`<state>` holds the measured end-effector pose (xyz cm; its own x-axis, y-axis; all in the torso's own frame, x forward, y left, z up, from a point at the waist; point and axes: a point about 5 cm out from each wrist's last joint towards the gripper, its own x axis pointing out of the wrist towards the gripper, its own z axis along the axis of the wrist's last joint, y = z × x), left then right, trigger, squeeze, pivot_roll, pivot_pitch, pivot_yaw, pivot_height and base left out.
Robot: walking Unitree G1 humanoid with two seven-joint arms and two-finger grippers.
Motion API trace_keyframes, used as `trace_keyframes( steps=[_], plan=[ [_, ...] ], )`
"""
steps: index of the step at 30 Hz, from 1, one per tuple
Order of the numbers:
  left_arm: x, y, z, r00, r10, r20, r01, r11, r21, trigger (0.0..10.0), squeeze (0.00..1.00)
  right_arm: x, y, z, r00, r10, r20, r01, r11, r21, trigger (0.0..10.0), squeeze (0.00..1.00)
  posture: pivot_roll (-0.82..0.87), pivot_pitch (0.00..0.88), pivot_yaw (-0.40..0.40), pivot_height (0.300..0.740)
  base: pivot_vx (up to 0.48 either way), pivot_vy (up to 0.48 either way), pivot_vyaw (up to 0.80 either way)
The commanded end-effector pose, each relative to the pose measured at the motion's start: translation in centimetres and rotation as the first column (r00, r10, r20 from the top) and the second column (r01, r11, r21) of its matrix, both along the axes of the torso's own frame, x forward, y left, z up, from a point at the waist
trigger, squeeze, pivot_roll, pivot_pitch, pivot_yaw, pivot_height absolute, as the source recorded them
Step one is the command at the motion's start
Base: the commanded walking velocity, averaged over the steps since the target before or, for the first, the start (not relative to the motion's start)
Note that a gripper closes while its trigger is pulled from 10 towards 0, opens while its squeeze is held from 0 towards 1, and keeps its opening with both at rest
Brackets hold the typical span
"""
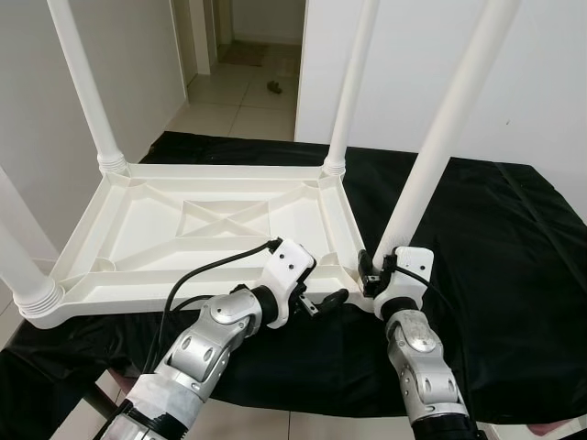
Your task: Building children table
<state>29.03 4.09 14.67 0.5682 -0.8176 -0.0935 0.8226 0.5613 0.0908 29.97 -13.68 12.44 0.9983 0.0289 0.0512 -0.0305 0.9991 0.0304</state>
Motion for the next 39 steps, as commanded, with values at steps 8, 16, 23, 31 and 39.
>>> trace_keyframes(
  steps=[8, 16, 23, 31, 39],
  plan=[
    [0.0, 0.1, 0.1, 1.0, -0.014, 0.003, 0.014, 1.0, 0.0, 10.0, 0.0, -0.4, 1.0, -1.5, 0.994, 0.058, -0.092, -0.06, 0.998, -0.017, 10.0, 1.0, 0.01, 0.0, -0.023, 0.74, 0.0, 0.0, 0.0],
    [-0.3, 0.0, -0.1, 1.0, -0.023, -0.004, 0.023, 1.0, 0.004, 10.0, 0.0, 0.1, -0.8, -0.5, 0.973, 0.222, -0.067, -0.226, 0.972, -0.057, 10.0, 1.0, 0.02, 0.0, -0.023, 0.74, 0.0, 0.0, 0.0],
    [-0.4, 0.1, -0.2, 1.0, -0.027, -0.004, 0.027, 1.0, 0.01, 10.0, 0.0, 0.6, -2.5, 0.6, 0.898, 0.435, -0.066, -0.439, 0.878, -0.192, 10.0, 0.0, 0.02, 0.0, -0.02, 0.74, 0.0, 0.0, 0.0],
    [-0.4, 0.2, 0.1, 1.0, -0.023, -0.003, 0.023, 1.0, 0.008, 10.0, 0.0, 1.3, -3.0, 0.6, 0.836, 0.543, -0.081, -0.543, 0.795, -0.271, 10.0, 0.0, 0.03, 0.0, -0.023, 0.74, 0.0, 0.0, 0.0],
    [-0.8, 0.2, 0.0, 1.0, -0.024, -0.01, 0.025, 1.0, 0.011, 10.0, 0.0, 1.6, -3.5, 0.5, 0.802, 0.593, -0.072, -0.585, 0.754, -0.299, 0.0, 0.0, 0.04, 0.0, -0.025, 0.74, 0.0, 0.0, 0.0]
  ],
)
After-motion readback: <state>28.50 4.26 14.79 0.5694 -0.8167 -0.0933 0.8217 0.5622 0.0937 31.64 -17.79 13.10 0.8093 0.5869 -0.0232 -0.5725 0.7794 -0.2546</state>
